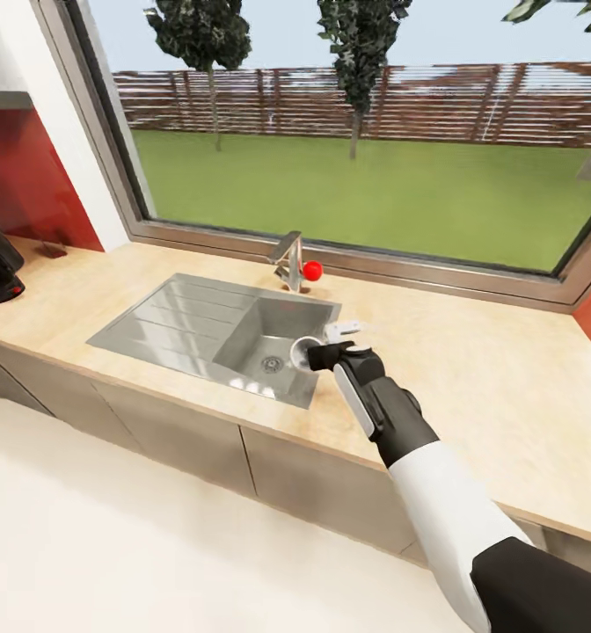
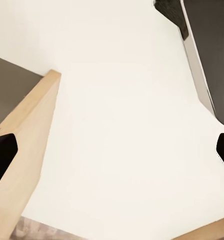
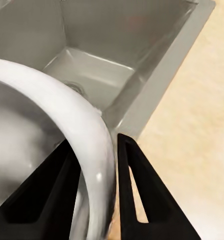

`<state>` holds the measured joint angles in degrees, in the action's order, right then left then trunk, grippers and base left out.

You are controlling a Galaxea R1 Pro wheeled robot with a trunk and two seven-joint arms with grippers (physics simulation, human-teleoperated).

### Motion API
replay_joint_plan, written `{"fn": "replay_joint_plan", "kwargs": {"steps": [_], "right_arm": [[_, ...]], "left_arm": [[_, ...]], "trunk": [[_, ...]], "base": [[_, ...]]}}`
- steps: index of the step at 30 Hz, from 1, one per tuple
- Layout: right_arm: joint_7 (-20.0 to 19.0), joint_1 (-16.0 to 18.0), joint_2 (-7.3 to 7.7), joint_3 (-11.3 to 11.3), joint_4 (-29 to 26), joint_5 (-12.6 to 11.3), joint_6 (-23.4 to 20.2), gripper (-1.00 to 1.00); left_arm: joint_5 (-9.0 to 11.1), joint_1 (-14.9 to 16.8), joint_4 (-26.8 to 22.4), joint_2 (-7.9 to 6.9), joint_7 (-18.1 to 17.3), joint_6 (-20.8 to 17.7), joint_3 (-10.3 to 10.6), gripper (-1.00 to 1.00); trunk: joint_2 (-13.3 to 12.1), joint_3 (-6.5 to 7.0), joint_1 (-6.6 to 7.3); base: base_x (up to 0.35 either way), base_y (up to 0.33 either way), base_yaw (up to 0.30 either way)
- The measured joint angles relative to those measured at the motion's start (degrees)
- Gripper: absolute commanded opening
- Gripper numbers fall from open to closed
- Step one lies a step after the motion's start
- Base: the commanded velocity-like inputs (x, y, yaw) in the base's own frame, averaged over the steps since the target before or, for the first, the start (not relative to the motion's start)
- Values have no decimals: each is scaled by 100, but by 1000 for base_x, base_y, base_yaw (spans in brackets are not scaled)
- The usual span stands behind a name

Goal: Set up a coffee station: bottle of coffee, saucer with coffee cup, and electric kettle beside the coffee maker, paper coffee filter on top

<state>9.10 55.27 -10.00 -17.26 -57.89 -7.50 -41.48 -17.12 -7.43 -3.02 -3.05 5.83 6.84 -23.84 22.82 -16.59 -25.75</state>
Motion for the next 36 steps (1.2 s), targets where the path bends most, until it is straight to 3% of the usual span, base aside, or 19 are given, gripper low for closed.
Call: {"fn": "replay_joint_plan", "kwargs": {"steps": [36], "right_arm": [[1, -4, 0, -75, 8, -5, 0, -100]], "left_arm": [[32, 49, -2, 28, 1, -14, 0, 100]], "trunk": [[0, 236, 0]], "base": [[0, 0, 210]]}}
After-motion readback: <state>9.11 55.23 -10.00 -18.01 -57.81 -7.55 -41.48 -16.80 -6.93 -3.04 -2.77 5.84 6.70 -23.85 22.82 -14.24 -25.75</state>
